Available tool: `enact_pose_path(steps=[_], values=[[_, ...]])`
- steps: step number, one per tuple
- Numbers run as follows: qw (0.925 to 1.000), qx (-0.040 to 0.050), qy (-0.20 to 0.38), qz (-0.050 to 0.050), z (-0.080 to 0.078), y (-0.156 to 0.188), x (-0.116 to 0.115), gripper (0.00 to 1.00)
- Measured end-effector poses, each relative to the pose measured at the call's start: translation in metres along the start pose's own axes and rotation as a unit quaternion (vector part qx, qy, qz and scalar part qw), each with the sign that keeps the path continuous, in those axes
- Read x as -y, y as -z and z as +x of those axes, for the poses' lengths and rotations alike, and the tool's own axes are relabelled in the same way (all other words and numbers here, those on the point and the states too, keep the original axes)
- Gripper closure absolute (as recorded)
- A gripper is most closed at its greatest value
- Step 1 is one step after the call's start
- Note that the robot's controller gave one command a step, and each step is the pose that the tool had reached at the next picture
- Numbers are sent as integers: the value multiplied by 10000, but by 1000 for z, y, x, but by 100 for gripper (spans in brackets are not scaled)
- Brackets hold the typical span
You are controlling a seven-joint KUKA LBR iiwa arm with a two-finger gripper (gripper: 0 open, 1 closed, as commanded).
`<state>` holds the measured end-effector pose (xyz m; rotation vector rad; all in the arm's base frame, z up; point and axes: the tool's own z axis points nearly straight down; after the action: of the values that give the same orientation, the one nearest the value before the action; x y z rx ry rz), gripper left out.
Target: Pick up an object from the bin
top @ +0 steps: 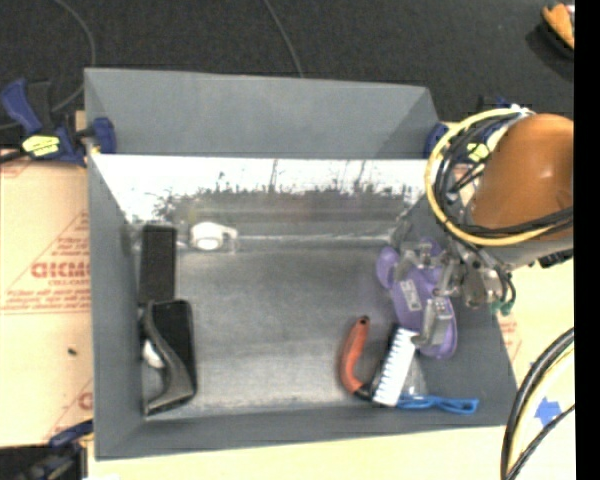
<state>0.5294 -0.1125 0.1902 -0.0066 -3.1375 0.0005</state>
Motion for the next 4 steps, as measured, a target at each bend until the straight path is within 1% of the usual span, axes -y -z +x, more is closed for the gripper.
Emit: enact_pose_path(steps=[1, 2, 3, 4], values=[[10000, 39, 28, 7, -2, 5, -1, 0], [9838, 229, 1776, -30, -7, -40, -17, 0], [9547, 31, 2975, 18, 21, -46, -29, 0], [9154, 236, 4019, 28, 22, -60, -19, 0]])
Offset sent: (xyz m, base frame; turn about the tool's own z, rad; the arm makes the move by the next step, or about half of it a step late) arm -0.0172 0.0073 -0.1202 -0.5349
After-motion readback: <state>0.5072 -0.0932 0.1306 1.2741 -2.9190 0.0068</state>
